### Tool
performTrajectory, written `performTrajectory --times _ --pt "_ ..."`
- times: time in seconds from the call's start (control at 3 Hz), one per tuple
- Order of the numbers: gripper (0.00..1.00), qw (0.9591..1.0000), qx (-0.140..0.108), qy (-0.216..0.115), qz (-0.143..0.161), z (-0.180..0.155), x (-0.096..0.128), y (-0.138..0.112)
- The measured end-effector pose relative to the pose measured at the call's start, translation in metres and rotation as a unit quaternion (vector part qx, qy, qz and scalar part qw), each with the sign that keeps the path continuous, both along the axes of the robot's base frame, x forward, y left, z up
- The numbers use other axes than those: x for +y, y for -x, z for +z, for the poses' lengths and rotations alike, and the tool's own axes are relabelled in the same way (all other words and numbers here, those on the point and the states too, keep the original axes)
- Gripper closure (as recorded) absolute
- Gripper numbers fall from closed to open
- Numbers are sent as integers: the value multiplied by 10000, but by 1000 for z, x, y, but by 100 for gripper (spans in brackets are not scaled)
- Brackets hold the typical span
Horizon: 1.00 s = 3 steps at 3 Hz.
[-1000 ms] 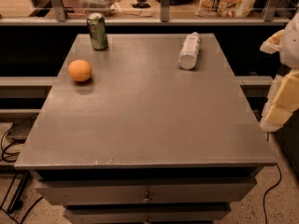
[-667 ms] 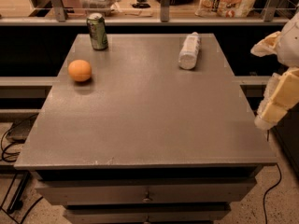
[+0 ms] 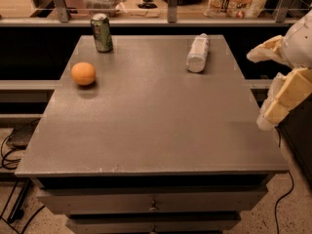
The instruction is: Pick orange
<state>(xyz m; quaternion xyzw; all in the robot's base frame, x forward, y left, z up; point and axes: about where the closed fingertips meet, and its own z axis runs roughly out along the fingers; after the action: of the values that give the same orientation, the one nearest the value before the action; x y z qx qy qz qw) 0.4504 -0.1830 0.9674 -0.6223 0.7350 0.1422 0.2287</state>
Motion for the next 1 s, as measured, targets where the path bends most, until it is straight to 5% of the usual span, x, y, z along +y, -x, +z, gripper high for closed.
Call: performTrajectory --times 0.33,1.0 --pt "0 10000 0 0 0 0 0 0" --pt "0 9968 10 -702 380 -25 53 -21"
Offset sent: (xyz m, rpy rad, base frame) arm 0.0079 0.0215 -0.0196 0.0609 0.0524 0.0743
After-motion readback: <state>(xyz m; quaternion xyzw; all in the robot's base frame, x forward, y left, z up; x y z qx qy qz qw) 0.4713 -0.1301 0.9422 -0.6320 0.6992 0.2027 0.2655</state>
